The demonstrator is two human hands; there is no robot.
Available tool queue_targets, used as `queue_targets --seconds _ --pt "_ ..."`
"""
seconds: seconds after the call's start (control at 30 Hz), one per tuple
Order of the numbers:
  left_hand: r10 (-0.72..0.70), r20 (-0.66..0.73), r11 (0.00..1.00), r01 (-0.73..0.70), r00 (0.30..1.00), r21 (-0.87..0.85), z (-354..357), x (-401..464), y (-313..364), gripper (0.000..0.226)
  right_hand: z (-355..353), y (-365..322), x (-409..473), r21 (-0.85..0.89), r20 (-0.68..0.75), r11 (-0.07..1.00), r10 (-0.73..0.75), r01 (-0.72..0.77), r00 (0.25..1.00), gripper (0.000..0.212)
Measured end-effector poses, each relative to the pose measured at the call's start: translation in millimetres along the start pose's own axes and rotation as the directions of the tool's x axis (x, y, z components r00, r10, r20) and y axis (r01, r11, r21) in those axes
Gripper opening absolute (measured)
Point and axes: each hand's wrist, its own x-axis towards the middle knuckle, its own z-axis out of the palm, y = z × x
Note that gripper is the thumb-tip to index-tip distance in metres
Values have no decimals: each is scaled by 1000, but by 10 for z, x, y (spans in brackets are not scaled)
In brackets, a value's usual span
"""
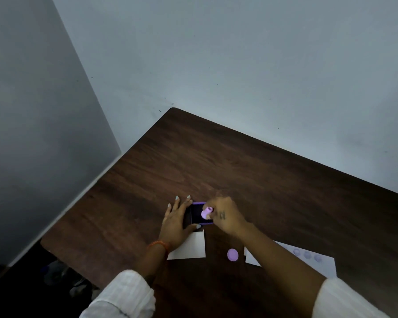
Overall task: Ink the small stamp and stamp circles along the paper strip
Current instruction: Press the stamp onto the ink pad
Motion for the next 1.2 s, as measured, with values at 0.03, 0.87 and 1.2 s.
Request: queue_targets --seconds 0.03,0.87,1.2 --pt "2 -1 1000 -2 1000 -1 -2 3 0 74 -25 35 -34 4 -10 1000 -1 1 1000 21" --pt "14 -5 1000 -14 1000 14 4 3 -20 74 -187 170 11 -83 -16 996 -41 39 999 20" --pt "6 -4 999 -6 1000 32 10 19 -4 74 -66 197 75 -385 71 920 -52 76 996 26"
